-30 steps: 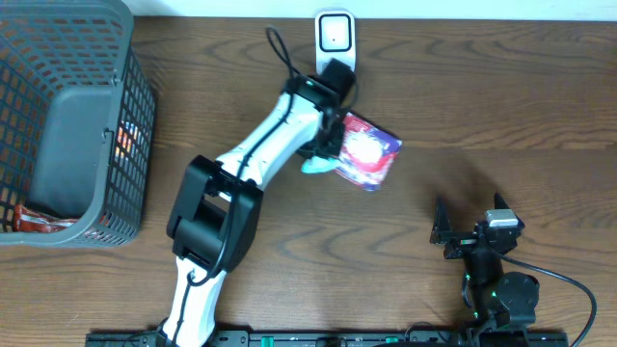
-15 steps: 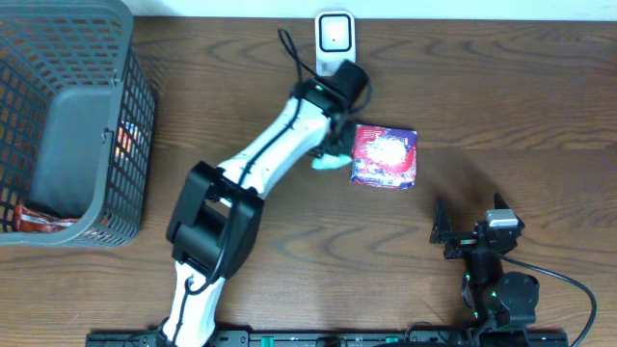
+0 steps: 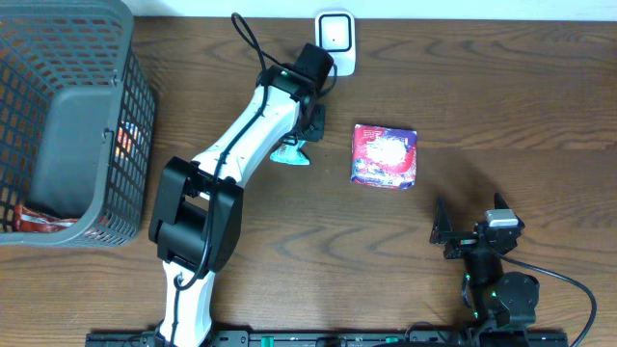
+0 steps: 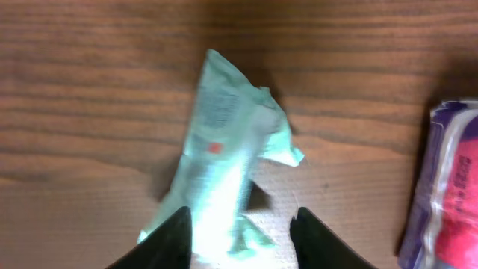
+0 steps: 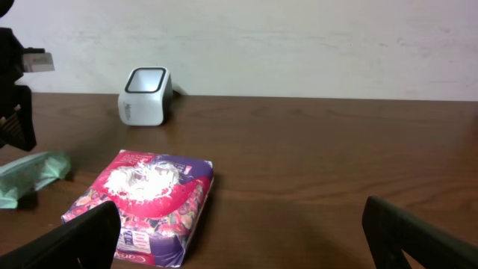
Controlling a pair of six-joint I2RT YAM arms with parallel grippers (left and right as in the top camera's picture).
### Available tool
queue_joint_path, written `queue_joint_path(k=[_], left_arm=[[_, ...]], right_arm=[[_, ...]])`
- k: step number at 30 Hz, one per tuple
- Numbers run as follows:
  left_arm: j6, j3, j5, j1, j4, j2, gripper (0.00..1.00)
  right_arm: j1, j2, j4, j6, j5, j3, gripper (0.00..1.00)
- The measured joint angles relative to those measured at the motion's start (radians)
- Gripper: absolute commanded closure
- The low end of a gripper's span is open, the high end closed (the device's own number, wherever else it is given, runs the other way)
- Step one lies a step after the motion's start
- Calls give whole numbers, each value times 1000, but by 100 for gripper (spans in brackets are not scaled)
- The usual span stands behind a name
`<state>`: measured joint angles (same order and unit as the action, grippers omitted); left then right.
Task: Scan the item barcode
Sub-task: 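Carry the mint-green packet to the scanner and drop it on the table, then reach the left gripper into the basket and grasp the orange packet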
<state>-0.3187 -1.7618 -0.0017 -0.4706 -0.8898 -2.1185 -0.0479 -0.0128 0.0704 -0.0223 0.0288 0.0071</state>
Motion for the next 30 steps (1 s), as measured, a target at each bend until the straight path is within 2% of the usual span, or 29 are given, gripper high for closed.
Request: queue_joint_path(k=[4,8,11,15,20,25,30], left_arm=[[22,-4,20,2,-27,22,40],[68,-64,29,39,-6,113,40],[103,-140,27,106,69,240,40],[138,-211,-5,279,193,451,40],[148,-237,-50,554,225,597,39],[159,-237,-57,779,150,561,38],[162,-200,-10,899,129,449,38]], right_arm=[[0,0,0,0,0,0,1],[0,0,0,0,0,0,1],[0,0,0,0,0,0,1],[0,0,0,0,0,0,1],[0,0,0,0,0,0,1],[0,0,0,0,0,0,1],[0,0,0,0,0,0,1]])
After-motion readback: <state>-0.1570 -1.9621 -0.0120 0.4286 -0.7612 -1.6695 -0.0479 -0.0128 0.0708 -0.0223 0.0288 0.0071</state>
